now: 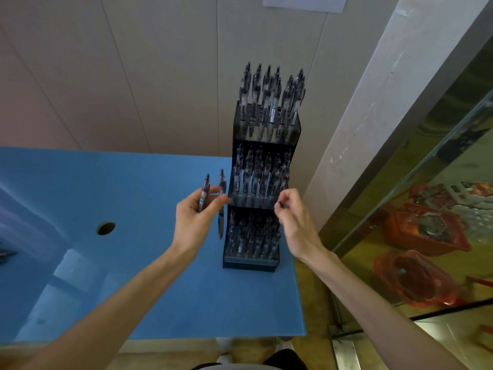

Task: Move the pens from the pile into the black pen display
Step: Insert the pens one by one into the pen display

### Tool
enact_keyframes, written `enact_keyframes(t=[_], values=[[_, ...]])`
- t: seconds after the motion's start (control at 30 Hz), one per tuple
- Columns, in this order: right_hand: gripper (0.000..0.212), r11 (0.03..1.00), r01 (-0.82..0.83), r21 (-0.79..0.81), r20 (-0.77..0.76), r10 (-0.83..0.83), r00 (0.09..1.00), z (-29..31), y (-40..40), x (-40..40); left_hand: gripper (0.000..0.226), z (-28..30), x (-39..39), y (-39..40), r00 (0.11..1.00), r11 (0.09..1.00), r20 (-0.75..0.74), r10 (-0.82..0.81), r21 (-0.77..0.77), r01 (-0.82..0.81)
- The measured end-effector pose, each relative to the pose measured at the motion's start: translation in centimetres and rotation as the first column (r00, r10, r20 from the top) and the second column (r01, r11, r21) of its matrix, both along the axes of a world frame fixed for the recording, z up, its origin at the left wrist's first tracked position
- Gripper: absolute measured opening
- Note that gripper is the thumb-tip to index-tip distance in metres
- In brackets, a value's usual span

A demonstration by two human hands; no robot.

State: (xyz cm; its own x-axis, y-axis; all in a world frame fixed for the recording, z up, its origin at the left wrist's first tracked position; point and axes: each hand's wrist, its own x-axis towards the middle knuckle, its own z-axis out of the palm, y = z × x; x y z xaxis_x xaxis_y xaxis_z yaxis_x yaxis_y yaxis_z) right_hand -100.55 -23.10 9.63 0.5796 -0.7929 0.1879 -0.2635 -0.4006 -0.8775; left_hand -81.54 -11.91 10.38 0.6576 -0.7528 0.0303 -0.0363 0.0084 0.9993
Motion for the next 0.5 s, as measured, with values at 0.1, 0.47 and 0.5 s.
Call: enact_keyframes(t=[0.1,0.47,0.5], values=[[0.018,0.993,-0.006,0.117,0.106,-0.007,0.994,0.3,-0.4,-0.5,0.015,0.3,-0.1,0.0,1.000,1.000,0.001,-0.021,-0.023,0.021],[0.015,0.988,0.125,0.087,0.287,-0.145,0.947,1.8,-0.8,-0.4,0.011,0.8,0.1,-1.4,0.978,0.999,0.208,0.005,-0.053,0.006],[0.015,0.989,0.130,0.070,0.304,-0.145,0.942,2.0,-0.8,-0.4,0.011,0.6,0.1,-1.7,0.976,0.999,0.219,0.007,-0.050,0.004]])
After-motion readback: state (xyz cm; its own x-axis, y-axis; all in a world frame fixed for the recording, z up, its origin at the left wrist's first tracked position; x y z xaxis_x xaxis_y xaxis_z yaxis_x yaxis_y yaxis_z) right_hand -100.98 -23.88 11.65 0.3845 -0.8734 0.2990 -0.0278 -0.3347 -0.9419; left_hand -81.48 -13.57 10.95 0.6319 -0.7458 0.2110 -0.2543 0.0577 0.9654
